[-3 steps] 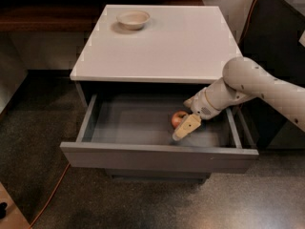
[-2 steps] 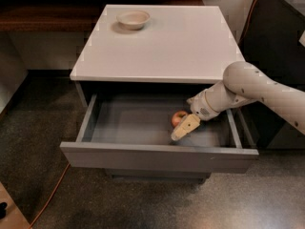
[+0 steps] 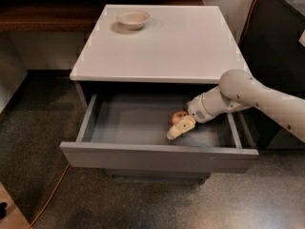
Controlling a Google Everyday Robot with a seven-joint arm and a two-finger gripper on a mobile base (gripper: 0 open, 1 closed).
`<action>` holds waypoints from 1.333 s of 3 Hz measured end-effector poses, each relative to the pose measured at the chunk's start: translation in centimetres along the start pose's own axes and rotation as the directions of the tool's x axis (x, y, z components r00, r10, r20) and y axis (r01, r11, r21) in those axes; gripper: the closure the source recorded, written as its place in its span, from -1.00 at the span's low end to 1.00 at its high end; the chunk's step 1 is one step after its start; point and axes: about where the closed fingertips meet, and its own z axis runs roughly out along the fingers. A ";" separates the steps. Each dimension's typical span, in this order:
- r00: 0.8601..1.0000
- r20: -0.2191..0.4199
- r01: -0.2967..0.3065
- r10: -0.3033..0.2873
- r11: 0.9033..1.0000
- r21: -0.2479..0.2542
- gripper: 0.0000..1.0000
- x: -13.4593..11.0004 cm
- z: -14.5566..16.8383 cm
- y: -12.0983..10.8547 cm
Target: Pick apple from top drawer and place on counter
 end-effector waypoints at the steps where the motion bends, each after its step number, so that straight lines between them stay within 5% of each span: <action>1: 1.000 -0.015 0.002 -0.002 1.000 0.029 -1.00 0.3 1.0 -0.5; 2: 0.999 -0.045 0.012 -0.009 0.998 0.066 -0.95 1.1 2.2 -1.4; 4: 0.997 -0.077 0.010 -0.003 0.995 0.094 -0.04 2.3 2.0 -2.3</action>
Offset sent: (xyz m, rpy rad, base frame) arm 0.0187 -0.0060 -0.0355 -0.1020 -0.0388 -0.0402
